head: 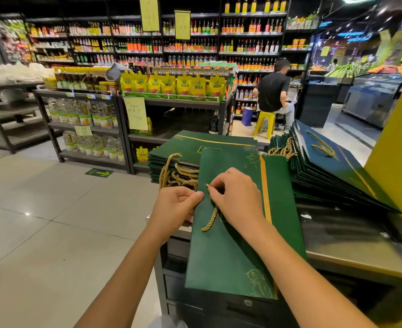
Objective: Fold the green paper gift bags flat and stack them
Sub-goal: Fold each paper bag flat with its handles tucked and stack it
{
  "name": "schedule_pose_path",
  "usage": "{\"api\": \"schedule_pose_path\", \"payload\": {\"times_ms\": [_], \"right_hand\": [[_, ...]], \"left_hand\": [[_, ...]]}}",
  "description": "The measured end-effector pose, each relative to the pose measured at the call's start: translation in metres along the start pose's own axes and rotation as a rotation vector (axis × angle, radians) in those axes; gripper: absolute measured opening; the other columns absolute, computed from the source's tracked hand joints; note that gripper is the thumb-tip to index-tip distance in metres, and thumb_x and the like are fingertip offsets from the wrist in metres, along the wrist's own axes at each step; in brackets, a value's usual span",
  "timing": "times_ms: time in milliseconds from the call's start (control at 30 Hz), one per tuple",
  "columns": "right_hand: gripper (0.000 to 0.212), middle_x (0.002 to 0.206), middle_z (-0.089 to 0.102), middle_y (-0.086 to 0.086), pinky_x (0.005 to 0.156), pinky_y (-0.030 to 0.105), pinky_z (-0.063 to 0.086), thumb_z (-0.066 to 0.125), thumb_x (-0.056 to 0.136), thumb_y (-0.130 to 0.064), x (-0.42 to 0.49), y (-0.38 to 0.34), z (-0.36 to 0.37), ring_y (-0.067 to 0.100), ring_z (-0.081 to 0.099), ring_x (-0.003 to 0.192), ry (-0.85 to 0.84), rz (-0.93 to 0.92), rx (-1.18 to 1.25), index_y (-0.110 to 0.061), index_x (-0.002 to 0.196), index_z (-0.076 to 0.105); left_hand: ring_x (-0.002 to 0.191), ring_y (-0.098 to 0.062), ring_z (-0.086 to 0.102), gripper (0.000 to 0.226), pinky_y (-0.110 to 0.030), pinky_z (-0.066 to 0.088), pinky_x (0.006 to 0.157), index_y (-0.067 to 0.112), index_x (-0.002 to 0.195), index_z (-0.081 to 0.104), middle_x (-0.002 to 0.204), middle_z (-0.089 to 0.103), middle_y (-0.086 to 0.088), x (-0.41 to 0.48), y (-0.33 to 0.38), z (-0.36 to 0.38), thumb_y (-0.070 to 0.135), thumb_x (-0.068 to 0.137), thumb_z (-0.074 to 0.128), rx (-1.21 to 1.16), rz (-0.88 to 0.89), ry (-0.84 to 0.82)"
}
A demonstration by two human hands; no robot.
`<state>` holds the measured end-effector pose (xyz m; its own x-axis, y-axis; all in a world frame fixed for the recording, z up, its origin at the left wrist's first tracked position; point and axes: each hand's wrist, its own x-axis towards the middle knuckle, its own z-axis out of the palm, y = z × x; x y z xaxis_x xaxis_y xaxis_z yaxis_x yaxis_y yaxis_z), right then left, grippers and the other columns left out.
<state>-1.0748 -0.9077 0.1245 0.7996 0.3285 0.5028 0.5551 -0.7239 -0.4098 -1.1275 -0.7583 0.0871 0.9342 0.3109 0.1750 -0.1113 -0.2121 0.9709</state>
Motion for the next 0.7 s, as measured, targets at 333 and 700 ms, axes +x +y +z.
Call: {"api": "schedule_pose_path", "payload": {"times_ms": [333,700], "right_hand": [[0.01,0.078,0.063,-0.01,0.067,0.02,0.048,0.076,0.076,-0.017,-0.013,0.019,-0.013,0.005,0.06,0.071,0.122,0.01,0.299,-0.022,0.072,0.069],[0.024,0.071,0.049,-0.011,0.065,0.019,0.035,0.075,0.084,-0.037,-0.033,0.034,-0.011,0.007,0.049,0.068,-0.058,-0.253,0.335,-0.029,0.107,0.075]], "left_hand": [[0.067,-0.015,0.072,0.017,-0.027,0.058,0.059,0.004,0.092,0.075,0.079,0.078,-0.007,0.0,0.0,-0.001,0.018,0.097,0.067,-0.051,0.012,0.062],[0.069,-0.02,0.074,0.019,-0.031,0.058,0.058,0.003,0.092,0.075,0.078,0.078,-0.008,0.004,-0.003,-0.002,0.02,0.097,0.067,-0.044,0.001,0.084]]}}
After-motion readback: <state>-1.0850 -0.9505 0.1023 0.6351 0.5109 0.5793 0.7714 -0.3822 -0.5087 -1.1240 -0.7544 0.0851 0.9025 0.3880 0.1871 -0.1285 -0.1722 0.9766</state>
